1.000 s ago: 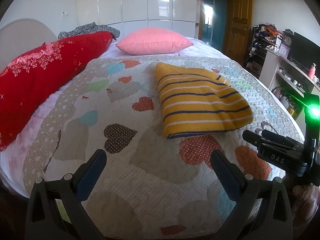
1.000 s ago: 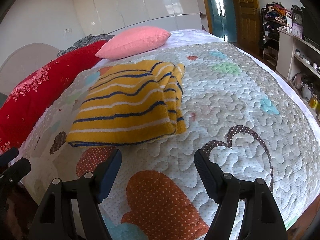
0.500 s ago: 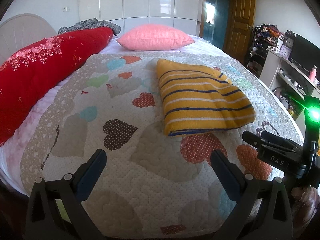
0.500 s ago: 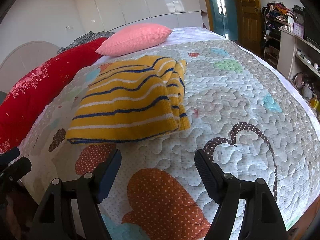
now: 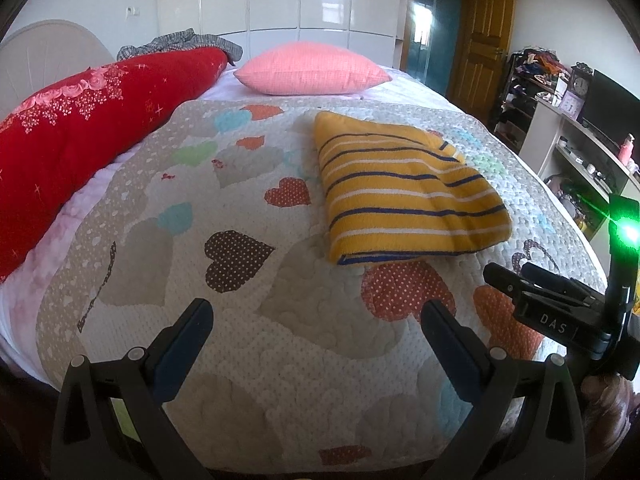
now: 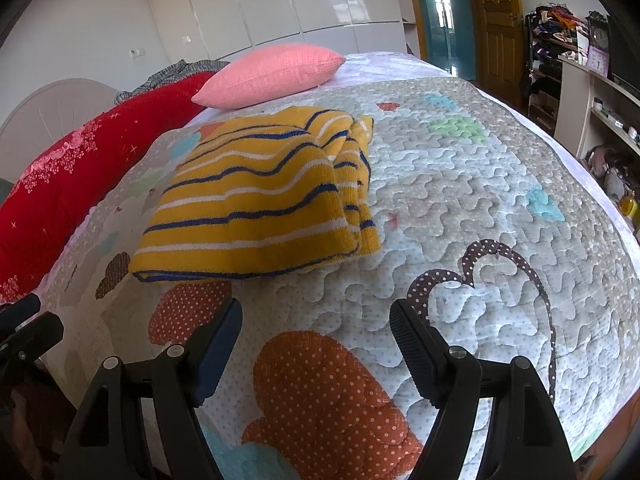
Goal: Fold small clothes
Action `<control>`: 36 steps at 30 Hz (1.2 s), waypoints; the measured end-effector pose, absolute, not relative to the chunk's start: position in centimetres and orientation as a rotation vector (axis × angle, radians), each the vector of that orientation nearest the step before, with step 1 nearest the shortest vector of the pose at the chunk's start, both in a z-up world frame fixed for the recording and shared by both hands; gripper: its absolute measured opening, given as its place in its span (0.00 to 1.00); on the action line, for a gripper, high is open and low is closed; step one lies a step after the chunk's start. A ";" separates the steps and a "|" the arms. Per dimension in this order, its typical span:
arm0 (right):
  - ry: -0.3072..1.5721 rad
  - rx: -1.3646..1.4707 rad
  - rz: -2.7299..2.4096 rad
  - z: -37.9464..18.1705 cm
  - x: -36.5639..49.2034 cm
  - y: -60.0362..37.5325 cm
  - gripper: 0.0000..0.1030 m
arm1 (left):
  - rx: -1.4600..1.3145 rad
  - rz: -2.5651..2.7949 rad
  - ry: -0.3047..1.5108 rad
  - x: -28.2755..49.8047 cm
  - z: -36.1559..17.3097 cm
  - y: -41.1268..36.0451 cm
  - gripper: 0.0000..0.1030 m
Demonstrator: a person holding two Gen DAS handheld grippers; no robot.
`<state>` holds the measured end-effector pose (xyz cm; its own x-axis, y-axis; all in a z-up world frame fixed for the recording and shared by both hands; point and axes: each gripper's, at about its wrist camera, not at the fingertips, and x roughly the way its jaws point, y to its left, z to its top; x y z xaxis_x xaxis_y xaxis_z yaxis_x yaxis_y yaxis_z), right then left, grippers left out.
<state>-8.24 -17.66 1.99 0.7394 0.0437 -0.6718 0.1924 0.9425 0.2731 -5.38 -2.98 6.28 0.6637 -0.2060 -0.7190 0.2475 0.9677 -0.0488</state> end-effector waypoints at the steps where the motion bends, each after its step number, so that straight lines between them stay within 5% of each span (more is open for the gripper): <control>1: 0.739 0.338 -0.083 1.9 -8.2 -17.6 0.78 | 0.053 -0.256 0.806 -5.4 6.3 -3.0 1.00; 36: 0.736 0.216 -0.092 2.3 -8.8 -15.1 0.80 | 0.095 -0.199 0.852 -5.4 4.5 -2.4 1.00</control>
